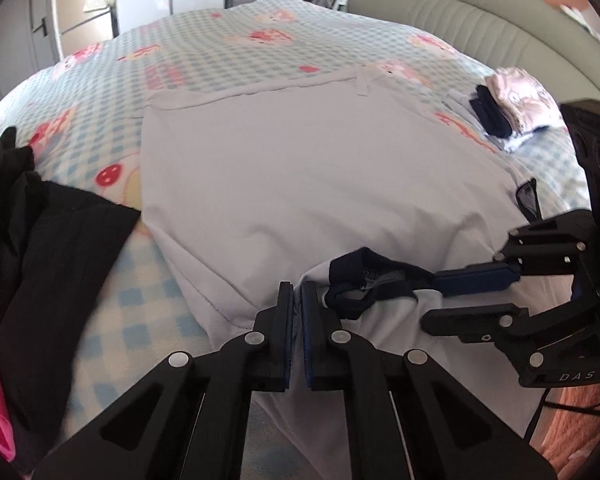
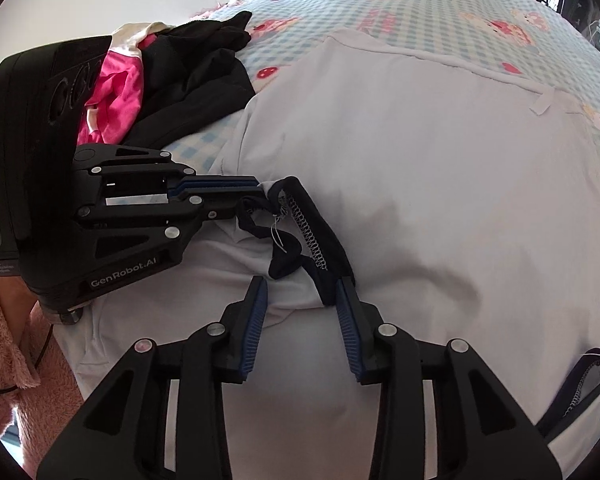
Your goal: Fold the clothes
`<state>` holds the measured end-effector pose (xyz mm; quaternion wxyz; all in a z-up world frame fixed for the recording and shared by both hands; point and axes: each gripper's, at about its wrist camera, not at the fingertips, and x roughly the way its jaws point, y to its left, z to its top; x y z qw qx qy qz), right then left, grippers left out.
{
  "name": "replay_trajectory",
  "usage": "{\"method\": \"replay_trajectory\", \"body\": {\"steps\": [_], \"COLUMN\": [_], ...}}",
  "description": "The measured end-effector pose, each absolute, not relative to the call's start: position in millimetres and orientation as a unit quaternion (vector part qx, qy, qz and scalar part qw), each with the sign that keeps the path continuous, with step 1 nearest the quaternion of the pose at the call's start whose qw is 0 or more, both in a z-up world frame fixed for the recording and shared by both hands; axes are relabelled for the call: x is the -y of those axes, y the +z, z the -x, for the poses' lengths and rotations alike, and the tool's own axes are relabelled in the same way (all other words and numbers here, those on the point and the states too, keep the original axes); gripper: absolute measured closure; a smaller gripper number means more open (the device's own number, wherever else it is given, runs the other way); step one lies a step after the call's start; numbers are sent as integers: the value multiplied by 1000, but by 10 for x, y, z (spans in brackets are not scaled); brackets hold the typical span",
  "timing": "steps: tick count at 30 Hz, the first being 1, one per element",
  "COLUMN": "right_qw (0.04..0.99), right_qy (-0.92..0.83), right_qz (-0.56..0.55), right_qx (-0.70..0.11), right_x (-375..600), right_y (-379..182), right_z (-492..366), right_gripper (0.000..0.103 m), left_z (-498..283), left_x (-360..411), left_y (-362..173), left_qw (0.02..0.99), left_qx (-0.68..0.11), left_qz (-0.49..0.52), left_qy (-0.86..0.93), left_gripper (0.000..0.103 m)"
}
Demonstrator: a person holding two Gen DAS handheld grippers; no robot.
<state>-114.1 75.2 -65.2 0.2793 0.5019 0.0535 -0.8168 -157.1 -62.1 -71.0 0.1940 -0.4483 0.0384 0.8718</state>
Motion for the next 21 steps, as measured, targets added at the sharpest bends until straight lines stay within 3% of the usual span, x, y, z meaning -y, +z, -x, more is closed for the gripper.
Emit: {"method": "replay_trajectory", "body": {"steps": [3,5,7,12,17,21], "right_qw": [248,243,248,277,252,252], "right_qy": [-825,-826,-827,-818,-837,-846], "right_qz": [-506,-507,-505,-501,-480,-465], "right_qx": [-50,-35,-13,59,71,64], "right_x": [-850,-934,-1010,-1063,-1055,-1026], "right_y": [-662,-632,-589,-525,-468,-389], "right_z": [1158,1159,1161,1268,1380,1452], "right_gripper": [95,96,92,58,58,58], "left_z": [1633,1613,1530,1392,1175,1029], "left_x": [868,1002,1039,1022,1111,916], "left_y": [-691,-645,-572,-555,-534,-543], "left_qw": [168,172,210,183,179,197], "left_qx": [28,74,112,85,130,113], "left_qz": [452,444,424,428,421,427], "left_qy": [876,876,874,881,880,875], "left_gripper": [99,98,96,95,95,95]}}
